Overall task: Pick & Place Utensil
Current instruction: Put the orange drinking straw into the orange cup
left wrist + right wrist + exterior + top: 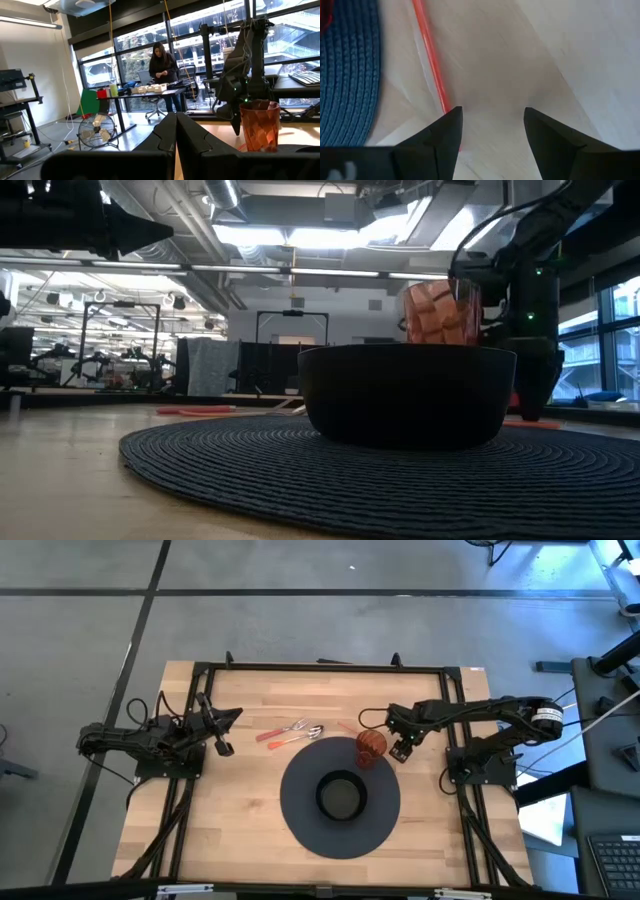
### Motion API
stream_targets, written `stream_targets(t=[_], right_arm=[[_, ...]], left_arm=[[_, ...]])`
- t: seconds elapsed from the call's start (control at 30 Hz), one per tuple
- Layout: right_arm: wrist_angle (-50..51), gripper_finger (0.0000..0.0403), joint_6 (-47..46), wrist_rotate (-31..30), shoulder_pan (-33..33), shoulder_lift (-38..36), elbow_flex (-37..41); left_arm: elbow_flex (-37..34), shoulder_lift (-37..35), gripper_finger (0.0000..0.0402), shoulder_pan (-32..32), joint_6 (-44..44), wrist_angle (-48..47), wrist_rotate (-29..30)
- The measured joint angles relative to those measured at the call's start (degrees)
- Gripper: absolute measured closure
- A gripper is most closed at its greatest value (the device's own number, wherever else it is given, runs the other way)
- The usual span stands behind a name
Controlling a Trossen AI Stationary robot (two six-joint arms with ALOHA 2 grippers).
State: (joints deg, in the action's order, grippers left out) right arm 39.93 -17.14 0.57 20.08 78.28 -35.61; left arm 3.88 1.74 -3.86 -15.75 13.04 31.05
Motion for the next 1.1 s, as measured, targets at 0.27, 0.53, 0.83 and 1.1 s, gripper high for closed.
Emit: stream_targets(t=[0.27, 0.53, 0.83, 1.1], right_arm=[[-0.76, 0.0192, 1.32, 0.55, -0.46, -1.73, -0.16], [-0.85, 0.0192, 2.72, 3.57, -0.61, -4.86, -0.23], [-0.02, 0.0192, 1.05, 1.86, -5.60, -4.85, -0.23], [-0.03, 0.0192, -3.30, -6.03, -8.02, -4.83, -0.23]], left_arm=[[0.00, 0.00, 0.0398, 0.00, 0.00, 0.00, 0.00], [0.00, -0.02, 0.0398, 0.02, 0.00, 0.02, 0.00], [0.00, 0.00, 0.0398, 0.00, 0.00, 0.02, 0.00], [0.00, -0.02, 0.0398, 0.02, 0.00, 0.02, 0.00]])
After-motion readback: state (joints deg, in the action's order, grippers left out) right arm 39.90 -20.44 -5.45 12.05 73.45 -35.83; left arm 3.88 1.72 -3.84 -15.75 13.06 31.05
